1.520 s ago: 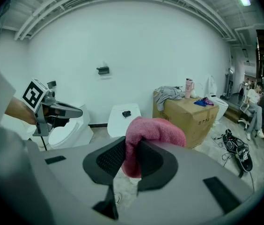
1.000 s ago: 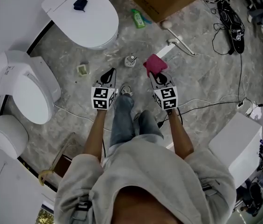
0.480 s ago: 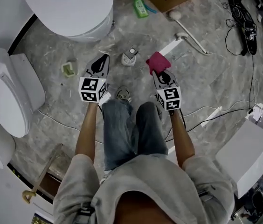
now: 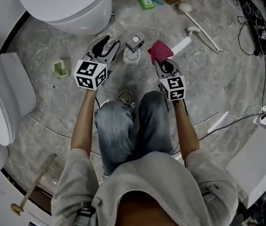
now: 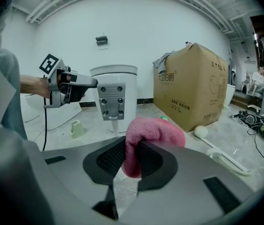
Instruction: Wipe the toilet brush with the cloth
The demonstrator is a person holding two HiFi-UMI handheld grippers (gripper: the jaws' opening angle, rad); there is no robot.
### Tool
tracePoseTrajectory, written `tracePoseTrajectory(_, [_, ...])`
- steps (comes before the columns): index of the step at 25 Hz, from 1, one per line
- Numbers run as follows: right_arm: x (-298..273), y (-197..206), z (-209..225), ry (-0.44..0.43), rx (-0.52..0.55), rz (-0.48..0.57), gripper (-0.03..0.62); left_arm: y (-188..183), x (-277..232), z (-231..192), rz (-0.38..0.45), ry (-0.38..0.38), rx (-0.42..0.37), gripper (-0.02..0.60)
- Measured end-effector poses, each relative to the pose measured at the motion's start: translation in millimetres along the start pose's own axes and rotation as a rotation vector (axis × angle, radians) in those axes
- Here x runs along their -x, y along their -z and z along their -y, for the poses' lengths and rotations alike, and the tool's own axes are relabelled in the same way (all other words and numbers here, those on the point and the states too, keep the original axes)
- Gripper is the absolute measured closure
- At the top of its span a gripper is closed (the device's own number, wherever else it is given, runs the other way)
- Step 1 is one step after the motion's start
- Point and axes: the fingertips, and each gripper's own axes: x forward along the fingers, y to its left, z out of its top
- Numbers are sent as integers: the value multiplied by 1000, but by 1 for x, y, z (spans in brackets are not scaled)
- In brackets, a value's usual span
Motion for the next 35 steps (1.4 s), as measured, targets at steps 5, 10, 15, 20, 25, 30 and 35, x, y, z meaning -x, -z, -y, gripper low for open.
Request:
tracePoseTrajectory(5, [-9,9,-1,-30,36,41,510,-1,-5,20,38,49,-40,329])
tracePoseTrajectory(10, [-4,18,-3,-50,23,46,511,-17,-14,42,50,103,-59,284])
tracePoseTrajectory(15, [-3,16,-6,-76,35,48,510,-11,-29,53,8,132,-74,279])
tracePoseTrajectory(20, [-4,17,-14,-119,43,50,510,16,-39,52,-85,121,-122,281])
tracePoseTrajectory(25, [-16,9,-24,-170,66,50,511,19,-39,53,-100,120,-162,376])
tracePoseTrajectory(30, [-29,1,-28,-192,84,45,511,19,-42,56,-104,126,-171,377])
tracePoseTrajectory(35, [-44,-13,-32,-217,88,47,510,18,-42,57,-99,125,-164,377])
